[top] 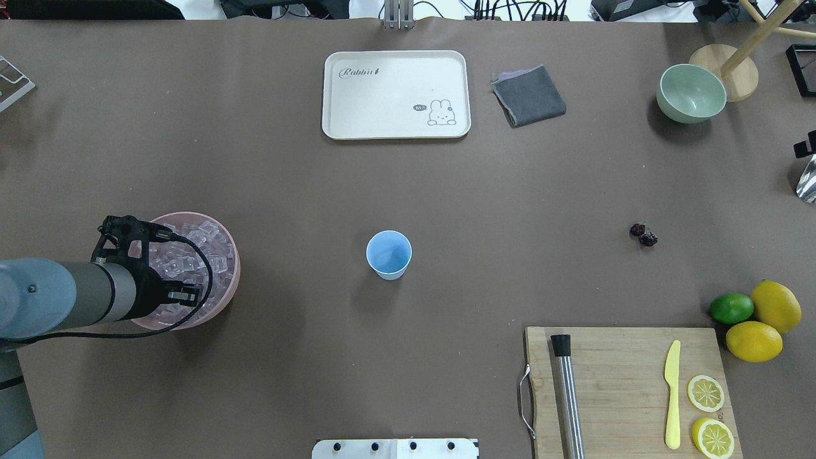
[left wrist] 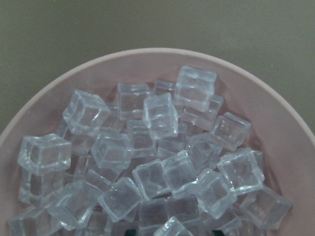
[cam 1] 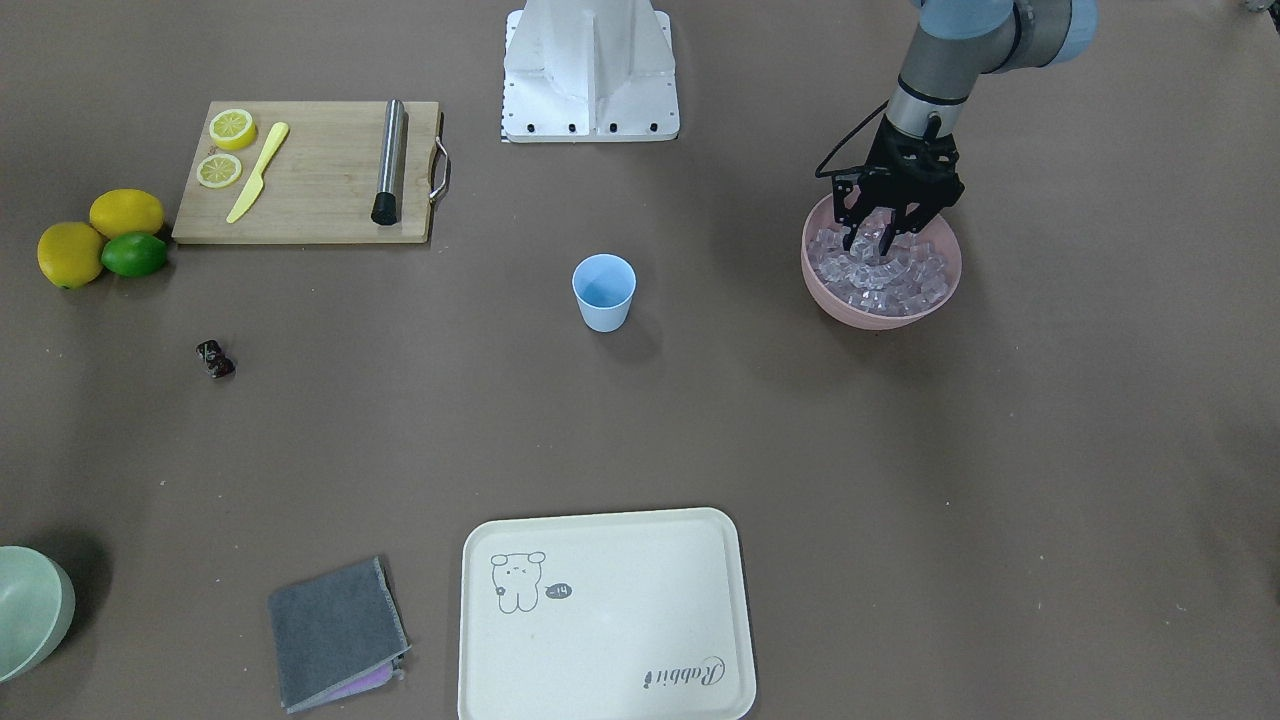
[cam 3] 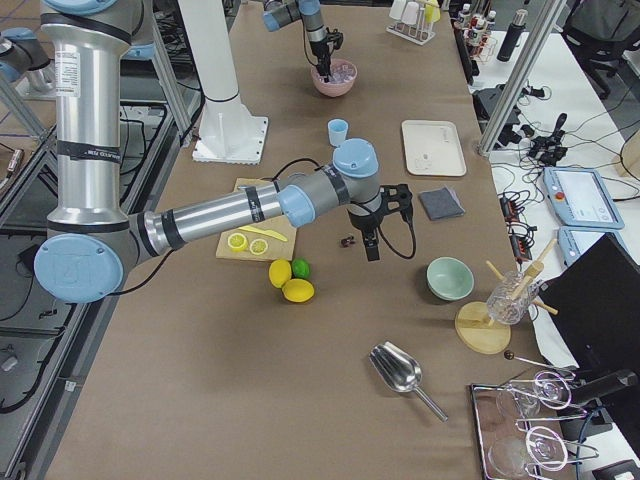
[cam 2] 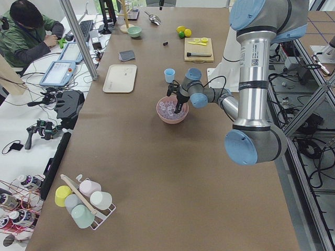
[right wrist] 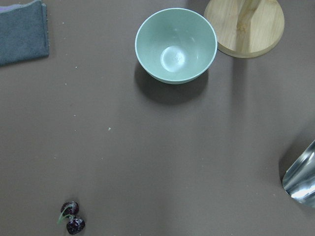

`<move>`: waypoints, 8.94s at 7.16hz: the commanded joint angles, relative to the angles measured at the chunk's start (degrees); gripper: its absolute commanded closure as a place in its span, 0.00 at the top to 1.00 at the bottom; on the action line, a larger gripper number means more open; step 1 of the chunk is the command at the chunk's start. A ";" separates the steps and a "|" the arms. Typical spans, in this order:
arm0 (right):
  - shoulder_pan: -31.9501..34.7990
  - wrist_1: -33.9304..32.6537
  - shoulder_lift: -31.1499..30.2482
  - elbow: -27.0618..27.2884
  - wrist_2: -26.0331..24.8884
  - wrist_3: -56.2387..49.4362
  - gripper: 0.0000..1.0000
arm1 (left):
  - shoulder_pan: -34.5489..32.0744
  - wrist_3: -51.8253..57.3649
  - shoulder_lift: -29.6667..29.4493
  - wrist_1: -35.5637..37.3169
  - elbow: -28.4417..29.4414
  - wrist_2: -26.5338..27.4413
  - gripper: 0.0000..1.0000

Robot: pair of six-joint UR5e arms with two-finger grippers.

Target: Put ice and cherries in cup

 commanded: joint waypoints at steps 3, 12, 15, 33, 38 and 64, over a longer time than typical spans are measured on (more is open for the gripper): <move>0.00 0.00 0.00 -0.05 0.00 0.00 1.00 | -0.42 0.09 -0.02 0.00 -0.92 -0.09 0.00; 0.00 0.00 0.18 0.04 0.18 0.18 1.00 | -0.96 -17.55 -29.07 -2.81 9.94 2.61 0.00; -0.09 0.00 0.18 0.04 0.18 0.26 1.00 | 2.38 -21.08 -33.06 -2.99 14.69 7.29 0.00; -0.09 0.09 -0.09 -0.57 -0.70 0.00 1.00 | -3.06 9.06 5.85 -2.02 -6.64 -0.35 1.00; -0.09 0.18 -0.44 -0.49 -0.70 0.00 1.00 | 1.50 -2.98 5.97 -2.02 -5.85 0.17 1.00; -0.09 0.18 0.00 -0.57 -0.88 0.00 1.00 | 2.39 -5.36 2.18 -2.02 -3.73 0.08 0.00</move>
